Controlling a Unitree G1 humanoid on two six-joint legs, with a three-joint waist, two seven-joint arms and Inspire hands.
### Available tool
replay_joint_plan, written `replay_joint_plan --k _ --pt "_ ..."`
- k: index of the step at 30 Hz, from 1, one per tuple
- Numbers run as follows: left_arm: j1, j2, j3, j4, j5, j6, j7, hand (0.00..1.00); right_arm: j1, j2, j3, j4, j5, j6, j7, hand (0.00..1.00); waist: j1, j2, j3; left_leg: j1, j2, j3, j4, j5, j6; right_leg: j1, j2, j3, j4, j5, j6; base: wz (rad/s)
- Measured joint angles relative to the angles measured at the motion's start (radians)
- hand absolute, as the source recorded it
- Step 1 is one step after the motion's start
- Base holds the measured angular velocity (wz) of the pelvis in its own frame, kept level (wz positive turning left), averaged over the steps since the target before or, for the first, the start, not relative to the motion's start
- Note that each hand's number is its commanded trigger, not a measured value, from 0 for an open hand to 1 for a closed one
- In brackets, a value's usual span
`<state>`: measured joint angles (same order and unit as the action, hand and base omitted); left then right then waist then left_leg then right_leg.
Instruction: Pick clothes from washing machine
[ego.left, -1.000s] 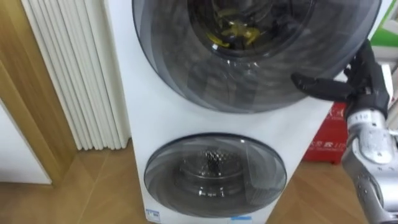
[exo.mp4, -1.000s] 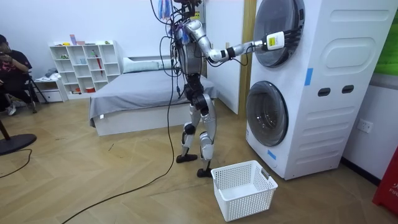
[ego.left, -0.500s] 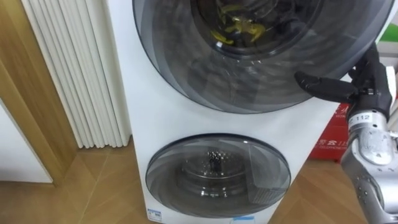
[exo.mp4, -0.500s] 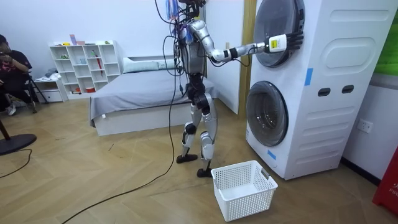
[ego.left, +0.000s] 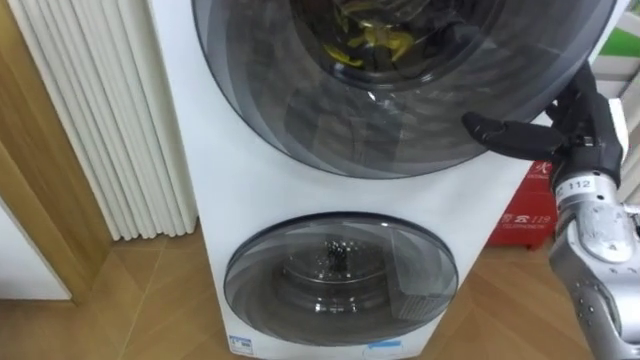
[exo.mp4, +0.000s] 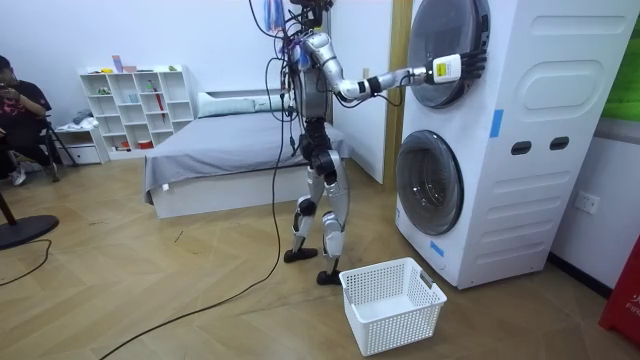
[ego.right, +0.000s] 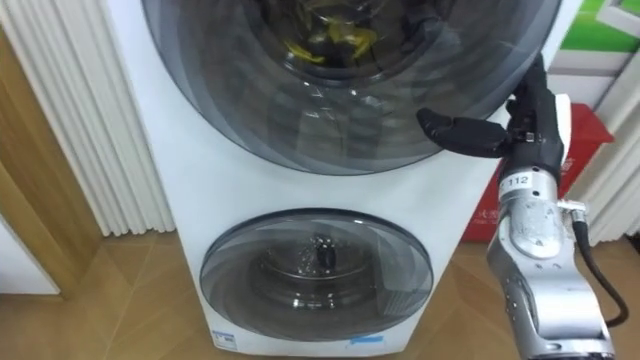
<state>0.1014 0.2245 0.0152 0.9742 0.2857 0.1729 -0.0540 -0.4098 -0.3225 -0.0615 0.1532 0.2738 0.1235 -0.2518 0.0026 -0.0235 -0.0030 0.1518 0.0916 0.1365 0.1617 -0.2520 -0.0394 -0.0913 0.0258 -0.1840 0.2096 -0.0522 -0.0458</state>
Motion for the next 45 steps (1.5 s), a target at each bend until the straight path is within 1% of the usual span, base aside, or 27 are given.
replay_joint_plan --k 1,3,5,8,9,12,14,16,18,20,25,28,31,34,36,37,40,42,45 --pt "0.0 0.0 0.0 0.003 0.0 -0.006 -0.003 0.0 0.006 0.0 0.0 -0.017 0.0 0.009 0.013 0.0 0.0 0.001 -0.0003 0.002 0.001 0.002 0.001 0.0 0.0 0.0 0.003 0.006 0.0 0.001 -0.002 -0.16" --pt "0.001 0.003 0.0 0.009 0.0 -0.008 -0.012 0.0 0.024 0.0 -0.001 -0.043 -0.003 0.013 0.033 0.0 0.001 0.002 -0.0006 0.008 0.003 0.008 0.001 0.0 0.0 0.0 0.008 0.015 0.0 0.002 -0.004 -0.17" --pt "0.002 0.011 -0.002 0.009 0.001 -0.008 -0.027 0.0 0.072 0.0 0.0 -0.106 -0.003 0.019 0.052 0.0 -0.002 0.002 -0.0008 0.01 0.006 0.015 0.001 0.0 0.0 0.001 0.01 0.018 0.0 0.0 -0.008 -0.1" --pt "0.001 0.019 -0.023 0.008 0.0 -0.018 -0.027 0.0 0.138 0.0 0.0 -0.174 0.001 0.016 0.07 0.0 -0.003 0.002 -0.0008 0.018 0.008 0.025 0.0 0.0 0.0 0.004 0.015 0.025 0.003 -0.001 -0.01 -0.08" --pt "0.001 0.02 -0.023 0.009 0.001 -0.021 -0.027 0.0 0.148 0.0 0.0 -0.184 0.002 0.013 0.077 0.0 -0.003 0.002 -0.0008 0.02 0.008 0.026 0.0 0.0 0.0 0.005 0.016 0.027 0.003 -0.001 -0.01 -0.11" --pt "0.003 0.022 -0.024 0.008 0.001 -0.028 -0.026 0.0 0.216 0.002 0.0 -0.219 -0.007 -0.012 0.108 0.0 -0.005 0.002 -0.0009 0.04 0.013 0.026 -0.01 0.0 -0.001 0.022 0.023 0.03 -0.004 0.0 -0.012 -0.02" --pt "0.005 0.029 -0.024 0.005 0.001 -0.034 -0.026 0.0 0.264 0.008 0.003 -0.243 -0.014 -0.04 0.134 0.0 -0.003 0.001 -0.0012 0.042 0.017 0.026 -0.01 -0.002 -0.004 0.023 0.027 0.033 -0.006 0.003 -0.016 -0.04" --pt "0.005 0.032 -0.028 0.005 0.001 -0.039 -0.025 0.0 0.291 0.009 0.007 -0.244 -0.016 -0.06 0.159 0.0 -0.003 0.003 -0.0002 0.042 0.018 0.026 -0.01 -0.002 -0.004 0.022 0.028 0.035 -0.006 0.003 -0.016 -0.02" --pt "0.005 0.032 -0.034 0.005 0.001 -0.047 -0.024 0.0 0.315 0.009 0.018 -0.244 -0.014 -0.067 0.176 0.0 -0.002 0.006 0.0016 0.042 0.019 0.026 -0.011 -0.003 -0.005 0.021 0.029 0.034 -0.006 0.002 -0.014 0.0" --pt "0.009 0.033 -0.055 0.005 0.001 -0.052 -0.021 0.0 0.344 0.014 0.044 -0.244 -0.007 -0.069 0.187 0.0 -0.001 0.012 0.0036 0.04 0.024 0.024 -0.012 -0.012 -0.019 0.019 0.032 0.032 -0.004 0.002 -0.011 0.0" --pt "0.021 0.033 -0.069 0.005 0.001 -0.052 -0.021 0.0 0.383 0.043 0.072 -0.244 0.012 -0.069 0.222 0.0 -0.002 0.014 0.0026 0.036 0.025 0.023 -0.006 -0.014 -0.021 0.017 0.036 0.033 -0.004 0.009 -0.015 0.0" --pt "0.032 0.033 -0.071 -0.006 0.001 -0.058 -0.021 0.0 0.395 0.046 0.084 -0.245 0.043 -0.069 0.241 0.0 -0.006 0.02 0.0013 0.032 0.026 0.022 0.001 -0.015 -0.023 0.016 0.037 0.037 -0.003 0.009 -0.016 0.0" --pt "0.057 0.033 -0.071 -0.032 0.001 -0.067 -0.024 0.0 0.408 0.046 0.095 -0.245 0.057 -0.069 0.27 0.0 -0.019 0.028 -0.0032 0.032 0.027 0.022 0.0 -0.015 -0.023 0.017 0.037 0.039 -0.004 0.012 -0.02 0.0" --pt "0.066 0.032 -0.077 -0.034 -0.011 -0.071 -0.022 0.0 0.432 0.045 0.116 -0.252 0.095 -0.069 0.286 0.0 -0.031 0.032 -0.0077 0.032 0.027 0.022 0.0 -0.015 -0.023 0.017 0.033 0.041 -0.004 0.015 -0.026 0.01" --pt "0.07 0.031 -0.077 -0.038 -0.011 -0.08 -0.02 0.0 0.461 0.045 0.116 -0.272 0.105 -0.069 0.297 0.0 -0.031 0.032 -0.0078 0.032 0.027 0.022 0.0 -0.015 -0.023 0.018 0.035 0.046 -0.004 0.015 -0.025 0.02" --pt "0.073 0.031 -0.077 -0.041 -0.011 -0.091 -0.02 0.0 0.478 0.045 0.116 -0.286 0.107 -0.07 0.303 0.0 -0.031 0.032 -0.0077 0.032 0.026 0.022 -0.001 -0.015 -0.023 0.018 0.036 0.048 -0.004 0.014 -0.024 0.0" --pt "0.076 0.031 -0.076 -0.044 -0.01 -0.109 -0.02 0.0 0.497 0.046 0.12 -0.289 0.111 -0.075 0.327 0.0 -0.032 0.033 -0.0071 0.032 0.026 0.023 -0.001 -0.016 -0.022 0.018 0.038 0.053 -0.004 0.014 -0.024 0.0" --pt "0.076 0.031 -0.076 -0.046 -0.01 -0.117 -0.02 0.0 0.506 0.046 0.12 -0.293 0.111 -0.079 0.343 0.0 -0.03 0.036 -0.006 0.032 0.026 0.026 0.0 -0.017 -0.022 0.015 0.043 0.059 -0.004 0.014 -0.023 -0.04" --pt "0.076 0.031 -0.076 -0.047 -0.006 -0.131 -0.02 0.0 0.509 0.046 0.122 -0.303 0.111 -0.082 0.372 0.0 -0.029 0.047 -0.006 0.031 0.027 0.042 0.0 -0.018 -0.022 0.006 0.044 0.073 0.001 0.015 -0.024 -0.16"
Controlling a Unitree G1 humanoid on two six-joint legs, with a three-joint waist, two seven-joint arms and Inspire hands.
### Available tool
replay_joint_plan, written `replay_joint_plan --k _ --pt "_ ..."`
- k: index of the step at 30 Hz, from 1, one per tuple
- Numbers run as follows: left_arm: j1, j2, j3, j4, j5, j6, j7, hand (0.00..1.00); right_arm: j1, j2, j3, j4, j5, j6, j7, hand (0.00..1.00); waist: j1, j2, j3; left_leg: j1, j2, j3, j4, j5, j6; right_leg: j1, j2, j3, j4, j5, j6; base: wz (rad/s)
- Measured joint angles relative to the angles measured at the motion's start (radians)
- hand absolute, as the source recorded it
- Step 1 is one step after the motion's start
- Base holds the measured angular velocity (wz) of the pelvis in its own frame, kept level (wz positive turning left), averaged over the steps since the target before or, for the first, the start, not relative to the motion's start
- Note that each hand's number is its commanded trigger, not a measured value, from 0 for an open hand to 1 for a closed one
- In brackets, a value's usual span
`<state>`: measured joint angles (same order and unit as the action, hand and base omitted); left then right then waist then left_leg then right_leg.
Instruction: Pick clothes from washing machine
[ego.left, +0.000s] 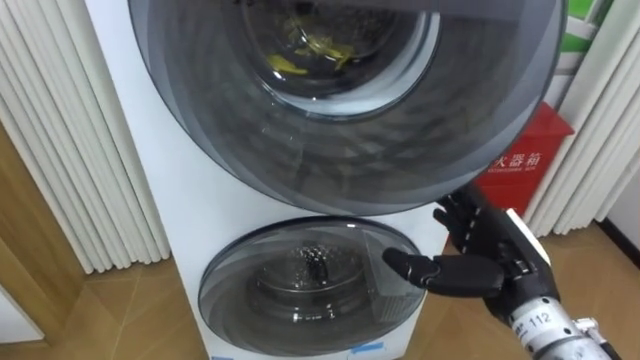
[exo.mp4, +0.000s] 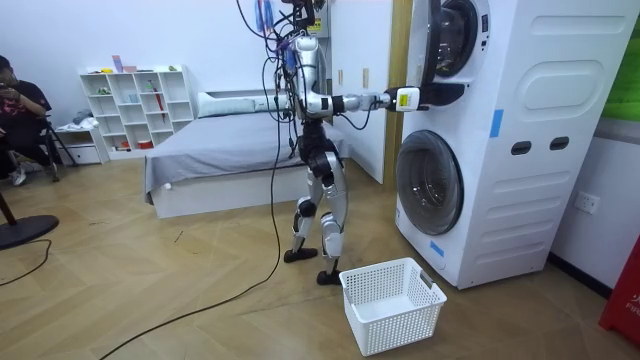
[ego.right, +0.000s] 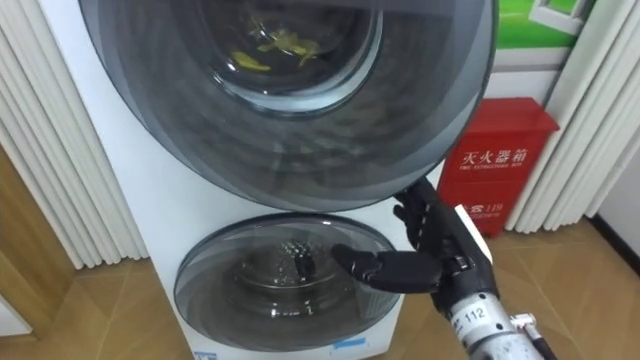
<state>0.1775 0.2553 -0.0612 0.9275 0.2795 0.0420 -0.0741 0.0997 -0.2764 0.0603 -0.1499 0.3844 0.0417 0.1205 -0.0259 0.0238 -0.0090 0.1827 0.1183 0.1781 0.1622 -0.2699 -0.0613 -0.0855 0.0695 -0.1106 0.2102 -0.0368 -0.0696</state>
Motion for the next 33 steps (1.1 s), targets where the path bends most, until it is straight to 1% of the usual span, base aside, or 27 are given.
replay_joint_plan --k 2,4,9,11,15,19,21,22,24,26,29,31,33 --pt "0.0 0.0 0.0 -0.001 0.0 -0.012 0.0 0.0 0.0 0.0 0.004 -0.003 0.0 -0.007 0.019 0.0 -0.001 0.007 0.0023 0.001 0.0 0.01 0.001 0.0 0.0 -0.007 0.001 0.009 0.007 0.001 -0.001 -0.13" --pt "-0.001 0.0 0.0 -0.001 0.004 -0.019 0.0 0.0 0.0 0.0 0.004 -0.004 0.0 -0.009 0.031 0.0 -0.001 0.009 0.0021 -0.001 -0.001 0.014 -0.001 0.0 0.0 -0.013 0.002 0.013 0.012 0.0 -0.001 -0.07" --pt "-0.002 0.0 0.0 -0.004 0.011 -0.035 0.0 0.0 0.0 0.0 0.004 -0.008 0.0 -0.017 0.056 0.0 0.0 0.009 0.0024 -0.009 -0.002 0.022 0.0 0.0 0.0 -0.027 0.003 0.02 0.017 0.0 0.0 -0.06" --pt "-0.002 -0.002 0.0 -0.004 0.019 -0.049 0.0 0.0 0.0 0.0 0.004 -0.017 0.0 -0.019 0.067 0.0 0.004 0.007 0.0037 -0.014 -0.005 0.034 0.0 0.0 0.0 -0.043 0.003 0.029 0.029 -0.001 -0.001 -0.15" --pt "0.015 -0.003 0.002 -0.003 0.02 -0.068 0.0 0.0 0.0 0.0 -0.008 -0.039 0.01 -0.019 0.089 0.0 -0.002 0.006 0.0045 -0.022 -0.007 0.045 0.001 -0.002 0.002 -0.056 0.005 0.028 0.034 -0.004 0.005 -0.1" --pt "0.033 -0.003 0.002 -0.003 0.03 -0.07 0.0 0.0 0.0 -0.003 -0.04 -0.081 0.011 -0.018 0.093 0.0 -0.007 0.004 0.0052 -0.022 -0.007 0.048 0.003 -0.005 0.001 -0.065 0.003 0.029 0.049 -0.009 -0.002 0.0" --pt "0.037 -0.003 0.002 -0.003 0.033 -0.07 0.0 0.0 0.0 -0.003 -0.046 -0.093 0.011 -0.018 0.093 0.0 -0.01 0.004 0.0054 -0.023 -0.007 0.048 0.004 -0.005 0.001 -0.065 0.002 0.029 0.05 -0.013 -0.001 0.0" --pt "0.038 -0.003 0.002 -0.002 0.036 -0.069 0.0 0.0 0.0 -0.004 -0.048 -0.103 0.011 -0.018 0.093 0.0 -0.013 0.004 0.0054 -0.024 -0.007 0.048 0.004 -0.005 0.001 -0.068 0.004 0.029 0.052 -0.017 0.004 0.0" --pt "0.038 -0.002 0.002 0.0 0.037 -0.069 -0.001 0.0 0.0 -0.004 -0.049 -0.117 0.01 -0.018 0.102 0.0 -0.02 0.002 0.0057 -0.027 -0.008 0.049 0.004 -0.006 0.001 -0.077 0.007 0.043 0.062 -0.022 0.005 -0.03" --pt "0.036 -0.002 0.002 0.0 0.038 -0.069 -0.005 0.0 0.0 -0.008 -0.049 -0.14 0.009 -0.018 0.114 0.0 -0.021 0.001 0.0055 -0.029 -0.01 0.061 0.006 -0.007 0.001 -0.091 0.006 0.058 0.079 -0.023 0.0 -0.15" --pt "0.028 -0.002 0.003 -0.004 0.039 -0.069 -0.006 0.0 0.0 -0.021 -0.047 -0.169 0.009 -0.018 0.123 0.0 -0.021 -0.003 0.0062 -0.031 -0.011 0.068 0.01 -0.006 0.001 -0.099 0.008 0.066 0.084 -0.024 -0.002 -0.13" --pt "0.022 -0.001 0.003 -0.006 0.039 -0.069 -0.006 0.0 -0.001 -0.033 -0.043 -0.181 0.009 -0.018 0.125 0.0 -0.02 -0.006 0.0052 -0.033 -0.011 0.069 0.014 -0.006 0.001 -0.105 0.011 0.074 0.085 -0.027 0.002 -0.12" --pt "0.016 -0.001 0.003 -0.007 0.039 -0.069 -0.005 0.0 -0.001 -0.034 -0.042 -0.186 0.009 -0.018 0.141 0.0 -0.019 -0.011 0.0065 -0.035 -0.011 0.07 0.018 -0.006 0.001 -0.108 0.014 0.08 0.085 -0.028 0.006 -0.13"
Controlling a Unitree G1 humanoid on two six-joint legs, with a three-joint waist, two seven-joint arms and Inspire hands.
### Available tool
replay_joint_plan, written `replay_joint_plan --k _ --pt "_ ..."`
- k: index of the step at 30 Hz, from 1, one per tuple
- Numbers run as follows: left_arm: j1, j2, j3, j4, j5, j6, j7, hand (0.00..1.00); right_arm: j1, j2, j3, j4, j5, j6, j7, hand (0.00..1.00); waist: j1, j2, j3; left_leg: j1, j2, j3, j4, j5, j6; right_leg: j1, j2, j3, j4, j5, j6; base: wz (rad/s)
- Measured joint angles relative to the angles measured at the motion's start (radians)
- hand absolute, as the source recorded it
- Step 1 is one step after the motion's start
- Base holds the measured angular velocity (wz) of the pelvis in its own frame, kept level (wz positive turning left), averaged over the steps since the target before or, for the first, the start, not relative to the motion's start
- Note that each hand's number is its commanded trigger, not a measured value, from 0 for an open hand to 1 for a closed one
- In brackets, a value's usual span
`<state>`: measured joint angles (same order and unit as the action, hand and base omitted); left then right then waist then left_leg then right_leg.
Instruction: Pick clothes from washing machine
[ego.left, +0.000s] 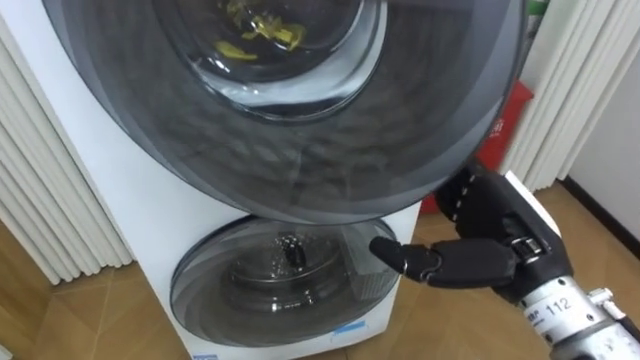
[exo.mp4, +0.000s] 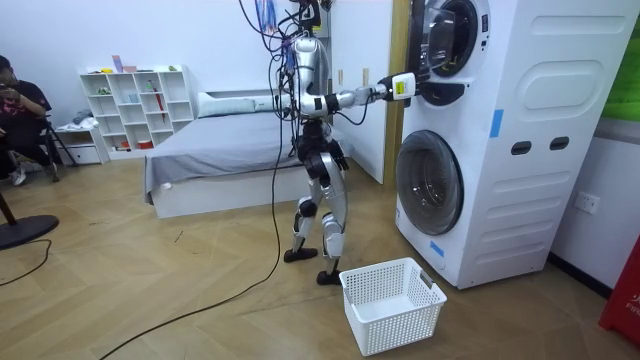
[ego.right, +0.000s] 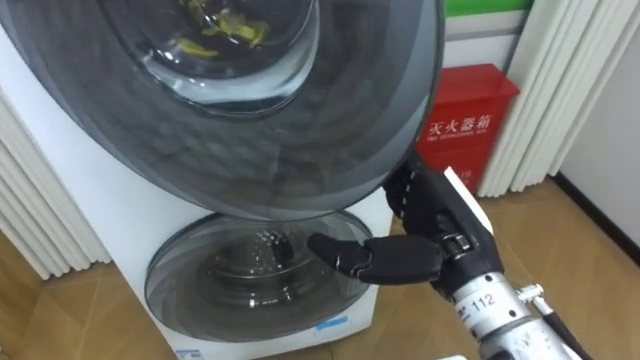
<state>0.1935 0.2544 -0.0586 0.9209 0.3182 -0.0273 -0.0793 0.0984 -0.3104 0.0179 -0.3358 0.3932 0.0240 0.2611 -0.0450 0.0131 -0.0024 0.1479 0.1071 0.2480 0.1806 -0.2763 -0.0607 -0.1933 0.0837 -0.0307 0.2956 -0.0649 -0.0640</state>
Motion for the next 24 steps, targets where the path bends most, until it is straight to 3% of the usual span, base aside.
replay_joint_plan --k 7,13,19,21,24 --pt "-0.015 0.0 -0.002 0.0 0.006 -0.003 0.005 0.0 -0.002 0.0 0.006 -0.032 -0.008 0.0 0.009 0.0 0.001 -0.01 0.0023 -0.004 0.001 0.0 0.018 0.0 0.0 -0.001 0.0 0.004 -0.001 0.001 -0.003 -0.02" --pt "-0.011 0.001 -0.002 0.0 0.038 -0.003 0.005 0.0 -0.012 0.0 0.004 -0.035 -0.015 0.0 0.042 0.0 0.023 -0.011 0.0023 -0.005 0.002 -0.003 0.018 0.0 0.0 -0.001 0.0 -0.001 0.001 0.008 -0.009 -0.02" --pt "-0.007 0.002 0.0 0.001 0.039 -0.008 0.005 0.0 -0.089 0.002 0.04 -0.05 -0.016 0.0 0.053 0.0 0.039 -0.015 0.0015 -0.004 0.003 -0.017 0.023 -0.005 -0.008 -0.003 -0.001 -0.004 0.017 0.007 -0.013 0.0" --pt "-0.006 0.003 0.0 0.001 0.039 -0.011 0.005 0.0 -0.116 0.01 0.055 -0.082 -0.017 -0.007 0.063 0.0 0.052 -0.017 0.0005 -0.007 0.002 -0.041 0.028 -0.005 -0.008 0.003 -0.008 -0.025 0.015 0.006 -0.016 0.2" --pt "0.008 0.01 0.001 0.001 0.042 -0.01 0.005 0.0 -0.106 -0.01 0.072 -0.102 -0.017 -0.027 0.111 0.0 0.049 -0.018 0.001 -0.016 0.002 -0.069 0.044 -0.004 -0.01 0.008 -0.017 -0.049 0.021 0.002 -0.022 0.22"
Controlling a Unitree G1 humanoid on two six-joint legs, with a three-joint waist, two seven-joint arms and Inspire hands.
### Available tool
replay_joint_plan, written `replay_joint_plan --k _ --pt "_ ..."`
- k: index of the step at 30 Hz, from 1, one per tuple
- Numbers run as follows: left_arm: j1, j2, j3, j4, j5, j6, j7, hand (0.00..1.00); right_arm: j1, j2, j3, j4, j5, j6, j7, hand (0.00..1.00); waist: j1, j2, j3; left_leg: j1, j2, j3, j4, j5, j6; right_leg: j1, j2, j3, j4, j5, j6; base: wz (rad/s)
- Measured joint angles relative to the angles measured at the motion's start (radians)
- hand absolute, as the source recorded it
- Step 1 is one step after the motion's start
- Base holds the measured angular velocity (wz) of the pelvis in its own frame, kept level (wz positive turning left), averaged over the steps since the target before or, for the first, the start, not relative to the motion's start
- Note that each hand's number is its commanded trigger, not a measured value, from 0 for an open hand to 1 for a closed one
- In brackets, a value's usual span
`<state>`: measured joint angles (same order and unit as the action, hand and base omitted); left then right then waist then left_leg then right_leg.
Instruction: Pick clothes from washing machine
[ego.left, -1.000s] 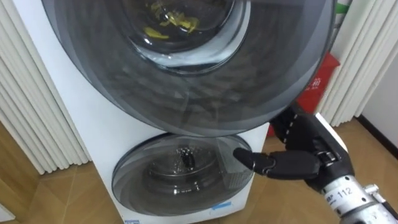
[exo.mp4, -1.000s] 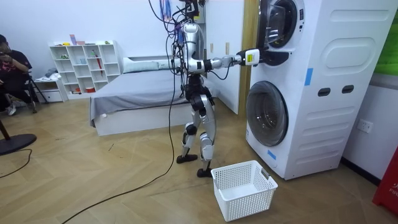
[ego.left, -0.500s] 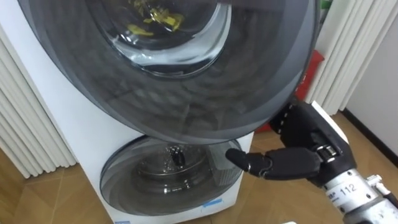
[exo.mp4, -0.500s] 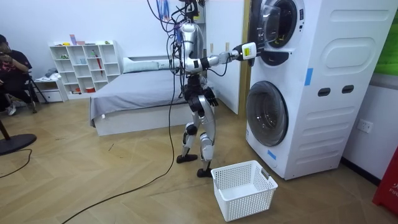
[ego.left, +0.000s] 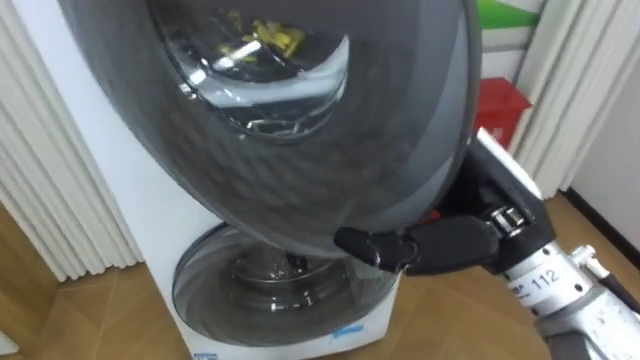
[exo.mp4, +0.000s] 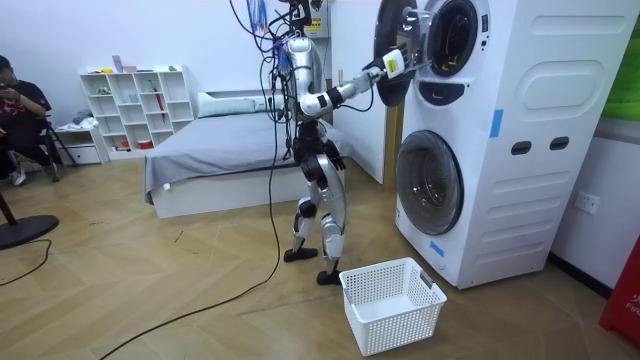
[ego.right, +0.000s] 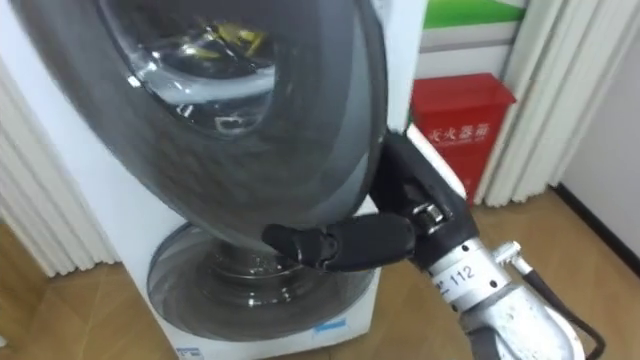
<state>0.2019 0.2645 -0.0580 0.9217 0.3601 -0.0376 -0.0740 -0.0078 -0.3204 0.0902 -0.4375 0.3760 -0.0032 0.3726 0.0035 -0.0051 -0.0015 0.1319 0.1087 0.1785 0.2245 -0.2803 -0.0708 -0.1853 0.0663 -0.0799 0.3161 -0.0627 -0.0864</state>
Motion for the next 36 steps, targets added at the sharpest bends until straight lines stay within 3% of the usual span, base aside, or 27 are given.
replay_joint_plan --k 4,5,9,11,12,13,14,15,16,17,18,19,20,21,23,24,25,26,28,31,36 --pt "-0.001 0.004 0.005 -0.001 0.005 -0.012 0.0 0.0 0.0 -0.001 0.008 0.0 -0.027 0.008 -0.003 0.0 0.027 -0.007 0.0019 -0.002 0.0 -0.028 0.006 0.001 0.0 0.01 -0.015 -0.04 0.0 -0.006 -0.008 0.1" --pt "0.001 0.009 0.007 -0.001 0.006 -0.015 0.0 0.0 0.0 0.0 0.009 0.0 -0.04 0.008 -0.005 0.0 0.036 -0.01 0.0024 -0.007 -0.001 -0.042 0.007 0.002 0.002 0.01 -0.026 -0.073 -0.003 -0.007 -0.006 0.0" --pt "0.01 0.027 0.009 0.001 0.05 -0.014 0.003 0.0 -0.001 0.011 0.018 -0.001 -0.064 0.008 -0.012 0.0 0.067 -0.029 -0.0045 -0.027 0.002 -0.089 0.005 0.01 0.015 0.013 -0.032 -0.142 -0.039 -0.005 0.018 -0.04" --pt "0.023 0.026 0.01 0.001 0.095 -0.015 0.003 0.0 -0.001 0.025 0.042 -0.005 -0.073 0.007 -0.029 0.0 0.083 -0.036 -0.0064 -0.046 0.012 -0.113 0.016 0.013 0.018 0.023 -0.053 -0.245 -0.068 0.001 0.028 -0.05" --pt "0.03 0.025 0.01 0.001 0.105 -0.014 0.003 0.0 -0.001 0.03 0.048 -0.006 -0.083 0.007 -0.033 0.0 0.083 -0.036 -0.0063 -0.049 0.018 -0.114 0.017 0.013 0.017 0.028 -0.054 -0.266 -0.076 0.004 0.032 0.12" --pt "0.034 0.024 0.01 0.001 0.111 -0.014 0.003 0.0 -0.001 0.045 0.054 -0.01 -0.111 0.007 -0.033 0.0 0.086 -0.034 -0.0056 -0.054 0.023 -0.129 0.013 0.015 0.02 0.034 -0.053 -0.285 -0.079 0.011 0.049 0.19" --pt "0.039 0.021 0.01 0.002 0.112 -0.012 0.004 0.0 -0.002 0.047 0.071 -0.013 -0.119 0.006 -0.036 0.0 0.092 -0.018 0.0024 -0.06 0.056 -0.12 0.013 0.015 0.018 0.014 -0.046 -0.248 -0.005 -0.011 0.059 0.36" --pt "0.04 0.021 0.011 0.004 0.113 -0.011 0.004 0.0 -0.001 0.047 0.077 -0.014 -0.121 0.005 -0.039 0.0 0.082 -0.024 0.0018 -0.07 0.063 -0.11 0.034 0.017 0.016 -0.007 -0.064 -0.19 0.124 -0.052 0.061 1.05" --pt "0.047 0.024 0.014 -0.003 0.115 -0.017 0.011 0.0 -0.004 0.042 0.074 -0.014 -0.12 0.002 -0.042 0.0 0.058 -0.055 -0.0042 -0.113 0.054 -0.094 0.126 -0.001 0.002 -0.018 -0.085 -0.043 0.256 -0.226 0.116 1.27" --pt "0.041 0.017 0.008 -0.008 0.114 -0.021 0.024 0.0 -0.018 0.034 0.082 -0.01 -0.119 0.004 -0.042 0.0 0.071 -0.058 0.003 -0.153 0.04 -0.107 0.211 -0.019 -0.022 -0.04 -0.075 -0.014 0.307 -0.258 0.031 1.17" --pt "0.045 0.012 -0.004 -0.007 0.114 -0.021 0.024 0.0 -0.013 0.031 0.088 -0.01 -0.12 0.004 -0.042 0.0 0.082 -0.045 0.0017 -0.161 0.034 -0.106 0.227 -0.019 -0.024 -0.032 -0.072 -0.015 0.3 -0.266 0.019 0.32" --pt "0.056 0.01 -0.014 -0.006 0.116 -0.021 0.023 0.0 -0.013 0.027 0.108 -0.009 -0.122 0.004 -0.035 0.0 0.11 -0.027 -0.0019 -0.169 0.016 -0.097 0.219 -0.018 -0.022 -0.014 -0.07 -0.016 0.262 -0.266 0.019 -0.11" --pt "0.064 0.012 0.0 -0.005 0.129 -0.02 0.023 0.0 -0.015 0.024 0.125 -0.009 -0.122 0.004 -0.017 0.0 0.133 -0.02 -0.0038 -0.181 -0.004 -0.088 0.207 -0.014 -0.018 0.007 -0.075 -0.037 0.207 -0.26 0.028 -0.29" --pt "0.068 0.014 0.013 -0.004 0.14 -0.02 0.023 0.0 -0.018 0.024 0.139 -0.01 -0.122 0.003 -0.007 0.0 0.142 -0.019 -0.005 -0.182 -0.008 -0.086 0.194 -0.01 -0.018 0.023 -0.081 -0.06 0.178 -0.253 0.036 -0.27" --pt "0.075 0.021 0.041 0.013 0.155 -0.02 0.023 0.0 -0.06 0.025 0.205 -0.016 -0.128 -0.026 0.035 0.0 0.147 -0.014 -0.0051 -0.179 -0.017 -0.098 0.153 0.04 -0.01 0.089 -0.094 -0.181 0.083 -0.184 0.036 0.07" --pt "0.074 0.02 0.042 0.014 0.155 -0.02 0.024 0.0 -0.07 0.026 0.213 -0.019 -0.127 -0.039 0.047 0.0 0.147 -0.013 -0.0058 -0.176 -0.018 -0.099 0.142 0.065 -0.004 0.101 -0.092 -0.208 0.075 -0.176 0.037 0.35" --pt "0.072 0.022 0.047 0.017 0.154 -0.019 0.024 0.0 -0.08 0.04 0.223 -0.023 -0.122 -0.059 0.068 0.0 0.149 -0.015 -0.0078 -0.17 -0.022 -0.102 0.127 0.086 0.009 0.114 -0.091 -0.236 0.069 -0.176 0.035 0.53" --pt "0.069 0.022 0.053 0.019 0.154 -0.017 0.023 0.0 -0.087 0.048 0.229 -0.027 -0.109 -0.071 0.087 0.0 0.149 -0.037 -0.0079 -0.163 -0.02 -0.102 0.112 0.093 0.005 0.136 -0.09 -0.261 0.048 -0.177 0.033 0.56" --pt "0.066 0.003 0.051 0.014 0.154 -0.015 0.023 0.0 -0.104 0.049 0.232 -0.035 -0.097 -0.076 0.115 0.0 0.153 -0.053 -0.0061 -0.16 -0.017 -0.101 0.105 0.095 0.005 0.16 -0.085 -0.279 0.019 -0.176 0.034 0.54" --pt "0.063 -0.022 0.034 -0.001 0.153 -0.013 0.021 0.0 -0.107 0.048 0.233 -0.035 -0.097 -0.076 0.159 0.0 0.169 -0.048 -0.0033 -0.159 -0.023 -0.1 0.1 0.088 0.015 0.185 -0.079 -0.282 -0.013 -0.174 0.038 0.37" --pt "0.053 -0.018 0.033 -0.001 0.153 -0.01 0.021 0.0 -0.109 0.047 0.237 -0.035 -0.101 -0.076 0.204 0.0 0.18 -0.037 0.0038 -0.16 -0.041 -0.112 0.069 0.084 0.023 0.206 -0.083 -0.292 -0.055 -0.172 0.04 0.13"
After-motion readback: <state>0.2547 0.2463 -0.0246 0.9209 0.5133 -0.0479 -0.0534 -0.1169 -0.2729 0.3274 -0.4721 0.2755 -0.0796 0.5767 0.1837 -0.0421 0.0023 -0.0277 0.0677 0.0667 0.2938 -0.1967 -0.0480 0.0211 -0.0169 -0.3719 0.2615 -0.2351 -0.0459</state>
